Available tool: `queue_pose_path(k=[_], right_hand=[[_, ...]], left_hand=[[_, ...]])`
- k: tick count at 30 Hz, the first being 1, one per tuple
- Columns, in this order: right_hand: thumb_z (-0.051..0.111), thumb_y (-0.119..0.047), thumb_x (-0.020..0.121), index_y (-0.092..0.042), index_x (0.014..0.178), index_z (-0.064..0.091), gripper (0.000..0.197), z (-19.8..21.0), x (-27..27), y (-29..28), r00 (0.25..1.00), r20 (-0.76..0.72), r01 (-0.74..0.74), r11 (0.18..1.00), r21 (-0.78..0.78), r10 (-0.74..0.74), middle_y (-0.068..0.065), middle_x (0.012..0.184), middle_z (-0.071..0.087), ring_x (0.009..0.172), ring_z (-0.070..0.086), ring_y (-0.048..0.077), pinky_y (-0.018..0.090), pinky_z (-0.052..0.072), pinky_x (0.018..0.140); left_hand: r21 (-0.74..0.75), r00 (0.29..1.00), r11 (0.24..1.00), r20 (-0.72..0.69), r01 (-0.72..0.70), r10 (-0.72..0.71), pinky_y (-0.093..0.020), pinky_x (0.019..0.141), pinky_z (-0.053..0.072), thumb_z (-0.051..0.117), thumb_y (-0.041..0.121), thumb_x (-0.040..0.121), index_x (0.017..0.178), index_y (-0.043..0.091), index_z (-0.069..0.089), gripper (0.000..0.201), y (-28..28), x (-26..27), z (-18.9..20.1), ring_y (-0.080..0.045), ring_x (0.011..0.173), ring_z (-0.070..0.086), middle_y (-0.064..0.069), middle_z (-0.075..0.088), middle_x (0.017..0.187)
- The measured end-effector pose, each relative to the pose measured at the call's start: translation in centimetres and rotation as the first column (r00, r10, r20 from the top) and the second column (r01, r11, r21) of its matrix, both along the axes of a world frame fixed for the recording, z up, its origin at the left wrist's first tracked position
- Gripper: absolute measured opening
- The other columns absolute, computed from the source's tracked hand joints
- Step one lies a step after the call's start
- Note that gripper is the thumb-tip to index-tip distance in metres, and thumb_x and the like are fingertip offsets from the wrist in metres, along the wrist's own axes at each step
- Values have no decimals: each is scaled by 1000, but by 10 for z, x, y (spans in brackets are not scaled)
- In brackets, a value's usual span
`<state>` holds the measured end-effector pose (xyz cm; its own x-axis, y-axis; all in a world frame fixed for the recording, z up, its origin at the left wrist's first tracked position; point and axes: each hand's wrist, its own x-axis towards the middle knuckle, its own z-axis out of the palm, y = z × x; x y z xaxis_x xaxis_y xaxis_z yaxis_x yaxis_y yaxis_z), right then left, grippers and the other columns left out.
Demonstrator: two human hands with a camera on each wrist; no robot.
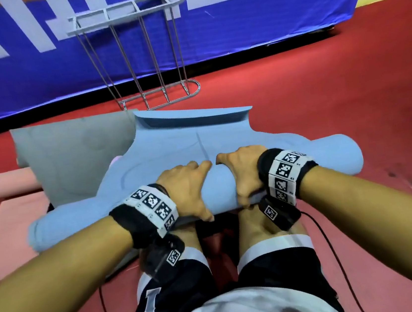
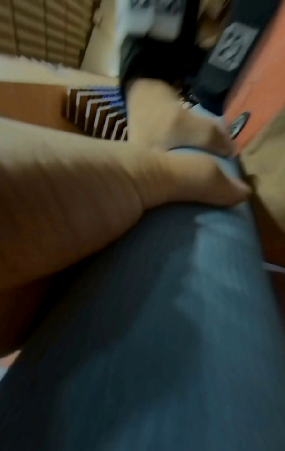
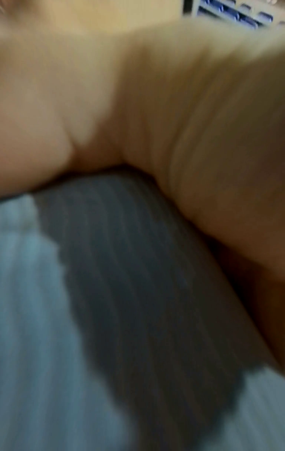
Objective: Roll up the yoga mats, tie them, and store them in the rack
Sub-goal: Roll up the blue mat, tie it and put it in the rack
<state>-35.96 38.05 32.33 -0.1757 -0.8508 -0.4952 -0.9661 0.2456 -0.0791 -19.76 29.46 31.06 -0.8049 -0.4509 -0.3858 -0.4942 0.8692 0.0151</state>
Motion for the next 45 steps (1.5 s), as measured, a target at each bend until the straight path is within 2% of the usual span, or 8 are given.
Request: queue_pose_path(k=[3,12,16,20,29,33,37,45], right_hand=[[90,-40,35,-33,111,49,86,0,-3,-13,997,81,-10,998,64,5,-10,87,65,77,67,15,36,61,70],[94,-36,35,-31,99,63,71,-6,-18,-29,976,202,69,995,76,-83,-10,87,72,81,70,16,36,62,71],[96,-38,44,-39,133,50,100,-8,-25,-25,963,260,91,995,-42,-77,-8,117,67,105,65,18,39,57,90],[82,-79,44,-31,156,18,138,-17,-14,-1,995,-62,-89,992,-93,83,-1,155,38,141,39,25,63,23,113],[78,-60,42,-33,127,43,96,-28,-9,-10,991,-135,-31,972,-233,-1,-4,107,61,102,63,25,43,45,87],[83,-63,40,-37,127,46,99,-16,-16,-30,998,-66,-18,992,-123,10,-8,93,61,84,60,24,33,49,72],[85,-67,40,-39,129,45,102,-16,-22,-38,1000,-23,5,995,-97,-8,-9,97,63,87,61,24,34,51,73],[88,-64,45,-16,155,32,133,-61,-8,-2,972,-232,-130,893,-431,30,4,154,43,139,43,25,61,25,114]], left_hand=[[-134,999,991,-46,-4,-3,-46,88,49,80,69,51,139,28,27,110,12,5,-14,-31,108,59,-1,55,122],[-9,998,1000,-55,6,-7,-35,72,47,80,69,47,122,31,39,93,-16,-11,-8,-27,91,64,5,62,104],[104,1000,994,-22,-16,19,-35,81,51,82,68,47,122,37,45,89,-33,-19,-3,-21,90,63,12,65,99],[272,997,960,-3,-69,72,-35,87,55,89,60,49,122,39,52,84,-53,-32,-1,-18,95,65,13,67,102],[26,995,994,26,-102,101,-41,84,51,74,83,46,125,34,41,99,-40,-24,-11,-25,103,61,4,62,115],[-274,994,960,-104,-64,37,-56,103,39,77,72,55,147,25,20,118,-12,-6,-34,-32,122,53,-4,50,138],[-257,990,965,-140,-53,17,-47,89,46,76,65,52,139,25,31,105,-26,-15,-30,-31,107,61,-3,60,122],[-206,991,978,-134,-35,7,-40,77,45,76,64,49,128,25,40,95,-39,-21,-21,-29,91,65,0,63,104]])
